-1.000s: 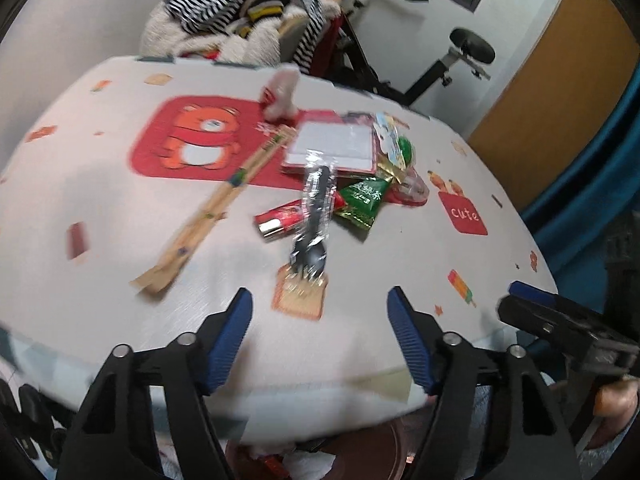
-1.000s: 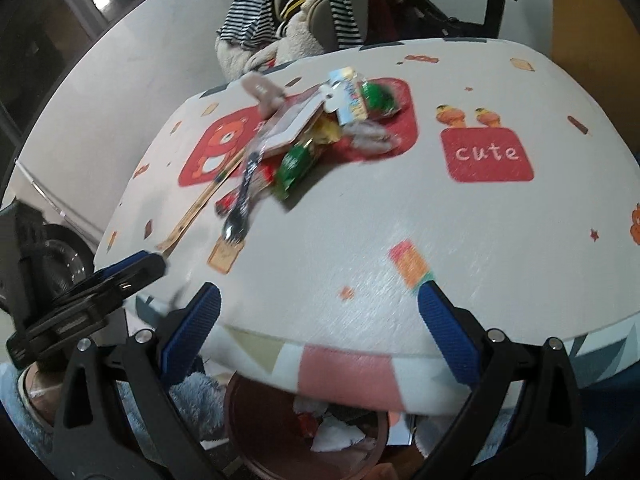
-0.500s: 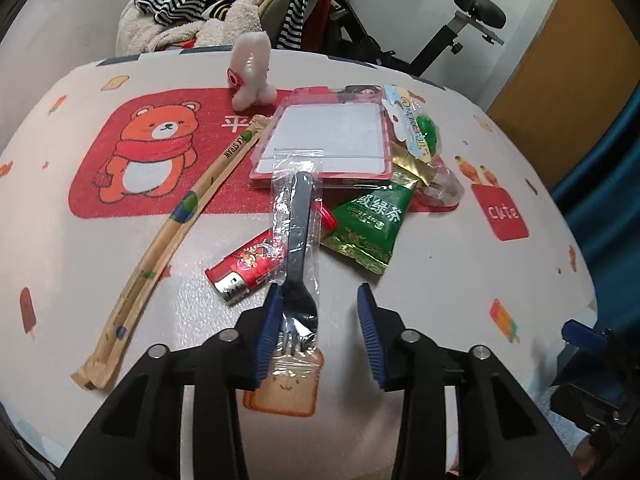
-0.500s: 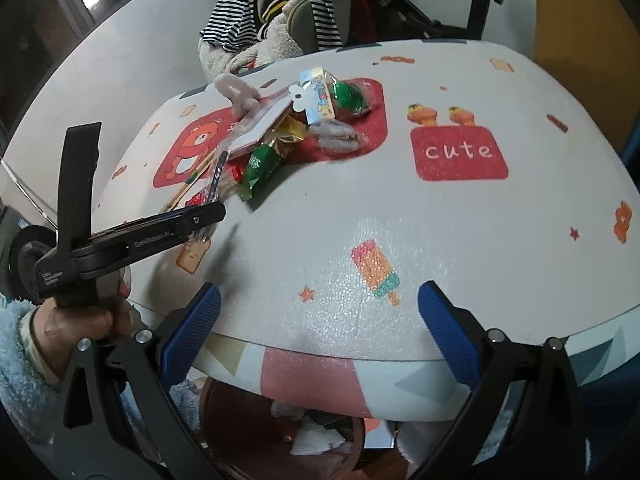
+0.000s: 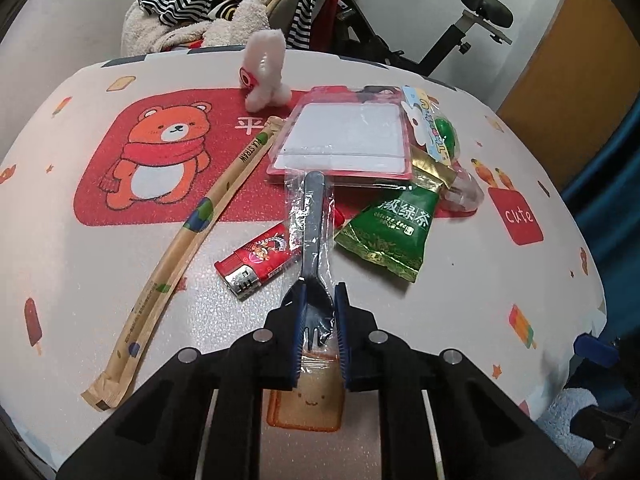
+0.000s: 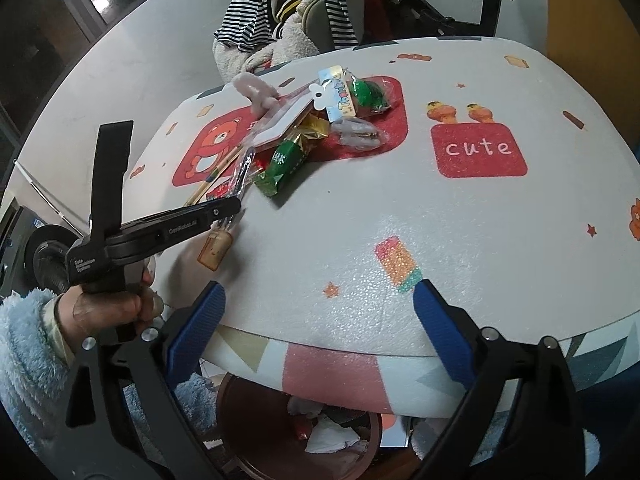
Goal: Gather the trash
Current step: 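Grasp the green tea snack packet with the right tool while the left tool holds the fork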
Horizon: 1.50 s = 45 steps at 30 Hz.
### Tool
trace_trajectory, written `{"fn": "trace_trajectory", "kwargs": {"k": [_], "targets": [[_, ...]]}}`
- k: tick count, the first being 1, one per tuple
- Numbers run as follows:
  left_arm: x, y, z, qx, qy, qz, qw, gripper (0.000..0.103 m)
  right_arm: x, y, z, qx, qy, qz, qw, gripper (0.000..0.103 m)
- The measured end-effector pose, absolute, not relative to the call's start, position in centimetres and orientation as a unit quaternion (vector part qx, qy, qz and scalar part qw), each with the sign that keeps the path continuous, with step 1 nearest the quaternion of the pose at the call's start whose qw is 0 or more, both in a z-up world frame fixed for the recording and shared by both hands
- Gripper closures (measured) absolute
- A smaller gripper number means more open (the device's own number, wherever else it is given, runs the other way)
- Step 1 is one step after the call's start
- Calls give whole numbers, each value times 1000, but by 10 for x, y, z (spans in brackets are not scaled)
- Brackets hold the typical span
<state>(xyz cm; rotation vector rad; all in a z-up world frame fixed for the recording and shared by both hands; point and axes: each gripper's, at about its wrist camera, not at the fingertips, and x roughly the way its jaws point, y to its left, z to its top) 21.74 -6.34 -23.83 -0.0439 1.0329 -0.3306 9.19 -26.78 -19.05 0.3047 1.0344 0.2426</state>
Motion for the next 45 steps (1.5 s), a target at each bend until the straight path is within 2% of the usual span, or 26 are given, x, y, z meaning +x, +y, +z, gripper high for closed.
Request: {"fn": "trace_trajectory", "kwargs": {"k": [7,8,10,14,19,22,29,32,36,38,41,44,45], "targets": [[227,-67,-239,-12,488,-152,859,88,88,-269,-191,144,493,116,850,9],[227,-68,-239,-7,488,-155,859,89,88,-269,-191,144,493,115,850,10],[227,-67,-239,-14,491,-170,854,101,88,-271,-192,147,494,112,849,12],[215,-53,-231,-37,480,-185,856,103,89,-278,-192,151,492,107,851,17],[189,-32,-203,-63,452,-198,868,103,102,-282,-197,171,496,117,843,43],[170,-15,-185,-83,432,-199,876,103,117,-279,-196,181,485,129,846,49],[140,12,-161,-120,412,-189,883,103,184,-252,-197,224,466,144,844,49],[130,22,-156,-127,408,-182,886,103,208,-244,-198,234,460,118,849,39],[118,35,-151,-142,405,-173,887,103,235,-236,-209,245,476,100,839,39],[112,41,-151,-152,404,-171,886,103,244,-233,-217,247,490,89,831,42],[106,46,-152,-157,406,-171,884,103,248,-233,-230,258,508,82,818,64],[102,48,-155,-155,406,-172,884,103,240,-240,-231,288,497,94,813,98],[102,49,-156,-156,408,-172,883,103,235,-242,-226,290,487,101,817,98]]}}
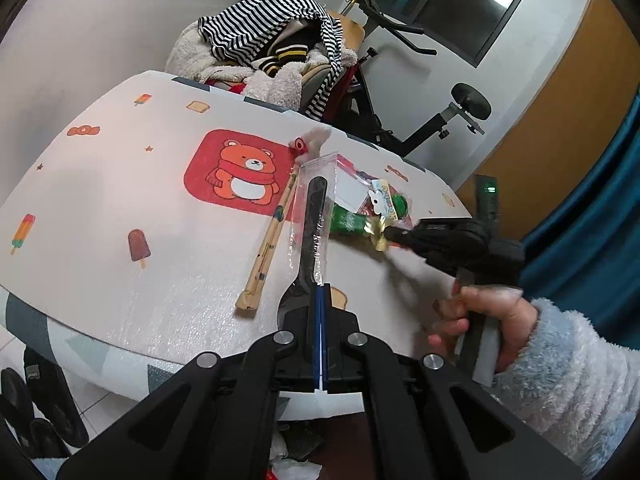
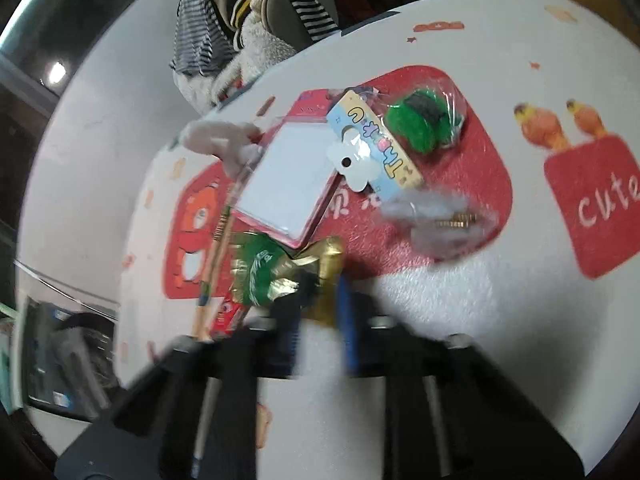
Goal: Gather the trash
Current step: 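Grasp the green tea snack packet with the right tool while the left tool holds the fork, then move both tools over the brown bin and release the fork and packet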
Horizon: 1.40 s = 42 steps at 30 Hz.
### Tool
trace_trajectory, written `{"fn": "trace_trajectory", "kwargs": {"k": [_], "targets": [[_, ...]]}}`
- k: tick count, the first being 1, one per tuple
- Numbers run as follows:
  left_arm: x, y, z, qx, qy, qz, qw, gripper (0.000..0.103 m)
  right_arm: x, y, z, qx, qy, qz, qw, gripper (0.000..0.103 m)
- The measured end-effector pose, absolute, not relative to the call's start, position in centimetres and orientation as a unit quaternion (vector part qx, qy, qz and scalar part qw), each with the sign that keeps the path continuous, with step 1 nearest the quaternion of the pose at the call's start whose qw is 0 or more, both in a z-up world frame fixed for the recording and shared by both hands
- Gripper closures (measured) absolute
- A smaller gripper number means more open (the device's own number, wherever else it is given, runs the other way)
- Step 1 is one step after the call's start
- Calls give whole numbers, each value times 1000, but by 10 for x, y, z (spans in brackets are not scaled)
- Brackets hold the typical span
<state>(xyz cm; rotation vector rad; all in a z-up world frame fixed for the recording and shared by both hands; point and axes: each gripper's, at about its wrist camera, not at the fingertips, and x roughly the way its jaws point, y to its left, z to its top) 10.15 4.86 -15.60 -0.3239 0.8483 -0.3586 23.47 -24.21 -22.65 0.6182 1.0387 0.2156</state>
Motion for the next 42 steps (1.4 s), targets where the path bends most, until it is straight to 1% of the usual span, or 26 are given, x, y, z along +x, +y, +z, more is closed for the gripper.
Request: {"fn": "trace_trajectory", "kwargs": {"k": [7,11,17,20,28,34,42], "targets": [[98,43,-157,-164,410,-192,876,103,196,-253,-193,273,435,148,845,98],[92,32,-152,-153,406,-209,876,103,165,-263,-166,240,408,160,866,98],[73,12,-153,-128,415,-242,868,103,117,-274,-139,185,383,172,888,98],[61,5,-155,-121,422,-250,863,103,95,-282,-132,183,380,171,890,98],[26,-4,-164,-105,445,-256,851,103,52,-301,-128,199,379,162,889,98],[10,-10,-182,-96,481,-252,834,103,35,-303,-132,198,384,157,888,98],[5,-18,-186,-92,486,-260,829,103,23,-302,-135,202,389,158,885,98]]}}
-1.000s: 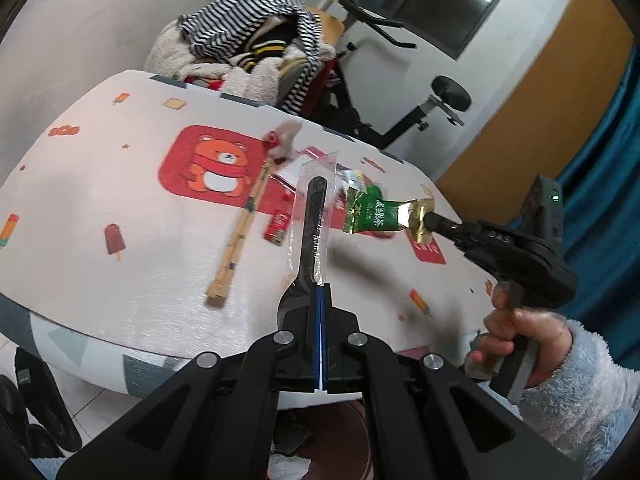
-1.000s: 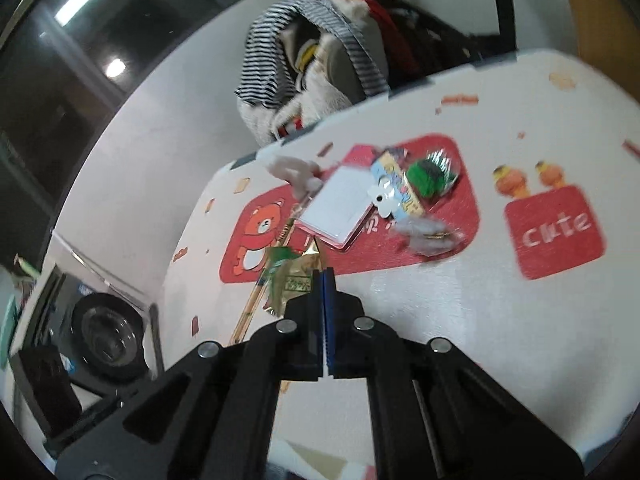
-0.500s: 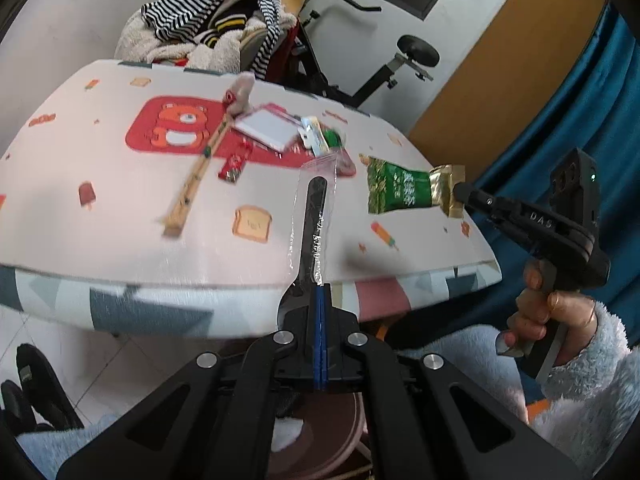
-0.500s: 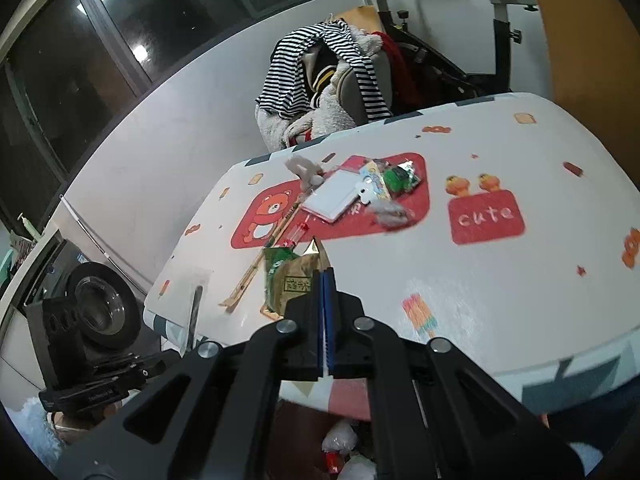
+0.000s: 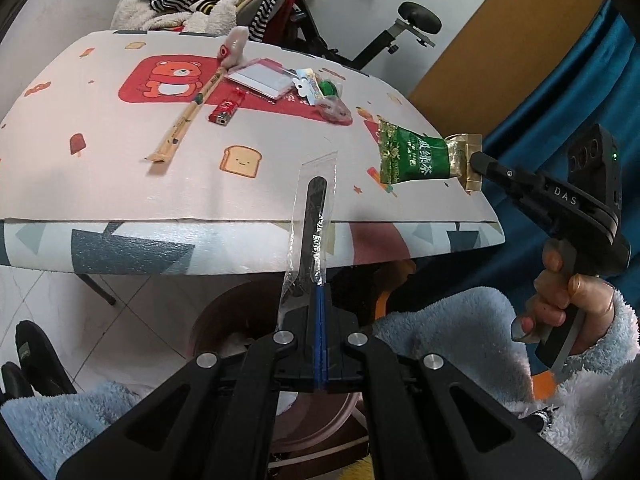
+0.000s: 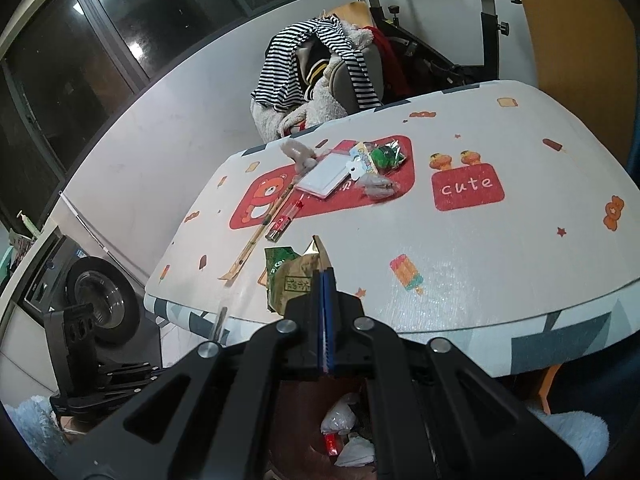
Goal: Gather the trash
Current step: 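Move both tools over the brown bin and release the fork and packet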
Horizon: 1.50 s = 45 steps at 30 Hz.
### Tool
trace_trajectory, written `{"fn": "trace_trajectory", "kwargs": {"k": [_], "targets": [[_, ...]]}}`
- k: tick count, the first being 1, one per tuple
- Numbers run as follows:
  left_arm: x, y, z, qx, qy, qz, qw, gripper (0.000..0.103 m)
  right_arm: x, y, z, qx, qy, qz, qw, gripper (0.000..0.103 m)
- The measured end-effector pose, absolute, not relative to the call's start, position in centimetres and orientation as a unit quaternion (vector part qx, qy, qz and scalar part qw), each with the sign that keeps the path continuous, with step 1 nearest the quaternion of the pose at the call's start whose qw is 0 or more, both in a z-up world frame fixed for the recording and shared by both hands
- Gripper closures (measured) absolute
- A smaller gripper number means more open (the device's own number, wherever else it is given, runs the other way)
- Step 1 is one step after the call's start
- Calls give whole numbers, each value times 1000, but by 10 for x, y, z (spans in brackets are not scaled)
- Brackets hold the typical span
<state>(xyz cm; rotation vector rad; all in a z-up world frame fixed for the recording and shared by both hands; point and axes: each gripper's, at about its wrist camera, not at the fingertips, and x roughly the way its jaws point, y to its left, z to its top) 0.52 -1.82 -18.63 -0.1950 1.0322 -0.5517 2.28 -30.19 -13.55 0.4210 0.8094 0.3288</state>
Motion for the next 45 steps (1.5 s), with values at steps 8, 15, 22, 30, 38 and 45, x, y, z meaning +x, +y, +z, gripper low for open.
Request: {"fn": "trace_trajectory", "kwargs": {"k": [8,15,22,30,38,45], "targets": [[2,-18,-181,-93,473,-263,836,62,21,-298,-138,199,397,160,881,98],[1,-7,-160,-91,428,-227,870,18,20,-288,-140,186,411,173,876,98],[13,20,-150,-132,415,-172,884,6,20,-272,-153,171,449,190,856,98],[18,39,-152,-146,415,-132,888,6,19,-249,-181,145,520,206,816,98],[21,47,-157,-160,422,-121,884,6,12,-233,-198,131,544,221,798,98],[22,42,-157,-137,418,-120,890,6,12,-223,-205,120,559,223,790,77]]}}
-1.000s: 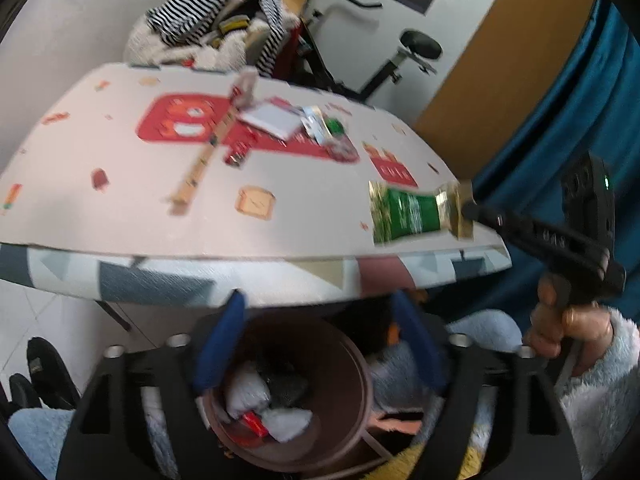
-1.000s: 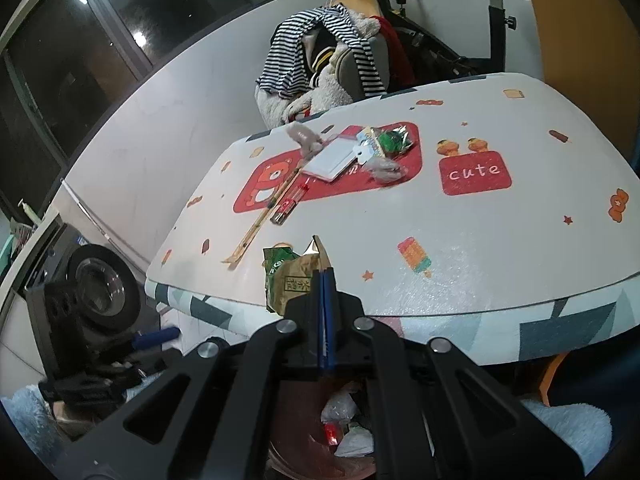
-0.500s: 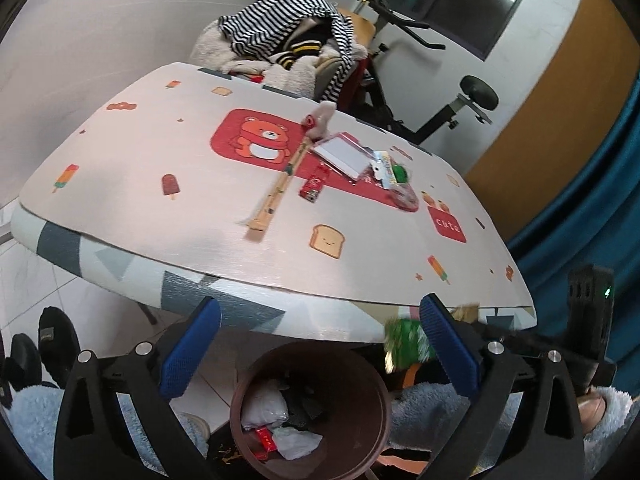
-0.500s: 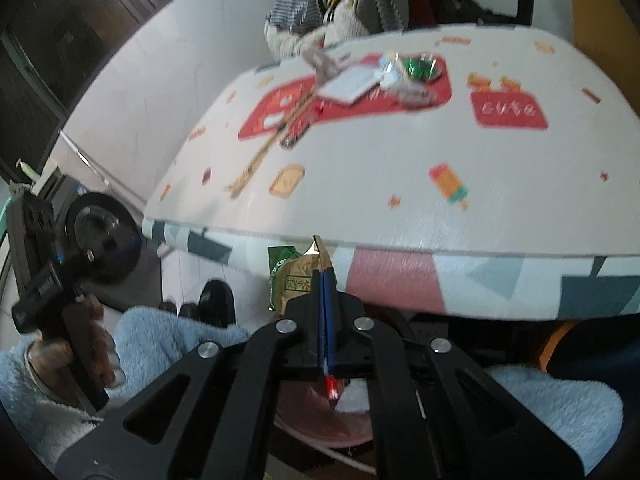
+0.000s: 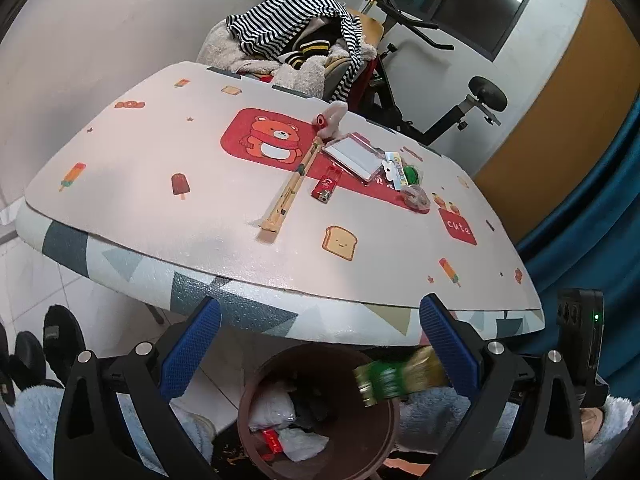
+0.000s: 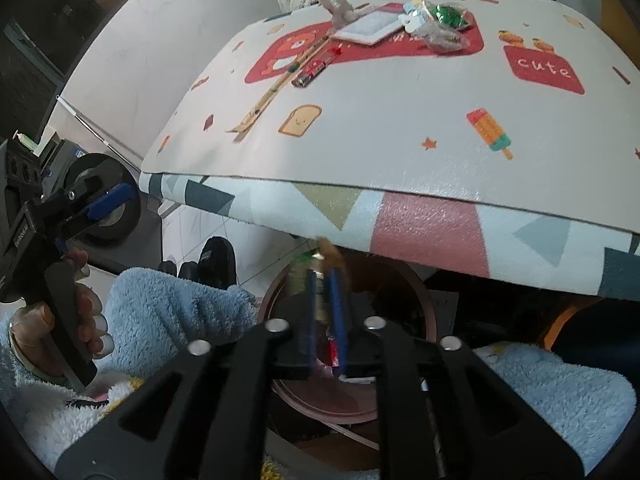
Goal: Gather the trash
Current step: 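Move both tools over the brown bin and release the fork and packet, then grasp the paper-wrapped straw on the mat with the left tool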
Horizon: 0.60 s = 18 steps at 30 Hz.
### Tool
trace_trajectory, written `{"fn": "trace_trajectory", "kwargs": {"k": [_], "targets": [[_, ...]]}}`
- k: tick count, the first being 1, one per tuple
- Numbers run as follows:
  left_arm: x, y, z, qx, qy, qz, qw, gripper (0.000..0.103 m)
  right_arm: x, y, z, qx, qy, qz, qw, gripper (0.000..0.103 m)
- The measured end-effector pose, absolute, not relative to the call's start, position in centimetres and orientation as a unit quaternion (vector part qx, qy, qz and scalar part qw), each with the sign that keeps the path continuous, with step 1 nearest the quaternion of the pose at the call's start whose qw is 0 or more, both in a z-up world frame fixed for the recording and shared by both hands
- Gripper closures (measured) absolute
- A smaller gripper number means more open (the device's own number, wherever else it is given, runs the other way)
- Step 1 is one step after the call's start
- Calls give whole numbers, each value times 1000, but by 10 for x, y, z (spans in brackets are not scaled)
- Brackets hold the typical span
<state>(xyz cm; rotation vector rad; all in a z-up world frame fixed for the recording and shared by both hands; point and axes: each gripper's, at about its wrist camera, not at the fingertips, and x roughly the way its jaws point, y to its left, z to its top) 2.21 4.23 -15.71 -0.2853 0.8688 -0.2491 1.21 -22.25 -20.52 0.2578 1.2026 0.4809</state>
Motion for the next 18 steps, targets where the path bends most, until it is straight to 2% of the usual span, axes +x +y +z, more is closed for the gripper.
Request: {"fn": "trace_trajectory", "kwargs": {"k": [2,3,4,5,6,7,18], "targets": [[23,42,-158,-130,420,-117,890,6,13,-221,-206,116,559,223,790,62],[24,42,-158,-128,420,-116,891,6,12,-221,-205,115,555,221,793,38],[24,42,-158,-125,419,-114,892,6,12,-221,-203,114,550,220,798,27],[24,43,-158,-123,417,-112,893,6,12,-220,-202,113,546,219,801,26],[25,43,-159,-122,416,-110,895,6,13,-221,-201,110,543,214,804,19],[25,44,-159,-121,415,-108,895,6,14,-222,-199,106,538,203,811,7],[49,49,-149,-55,379,-92,919,6,44,-253,-182,121,504,137,844,6]]}}
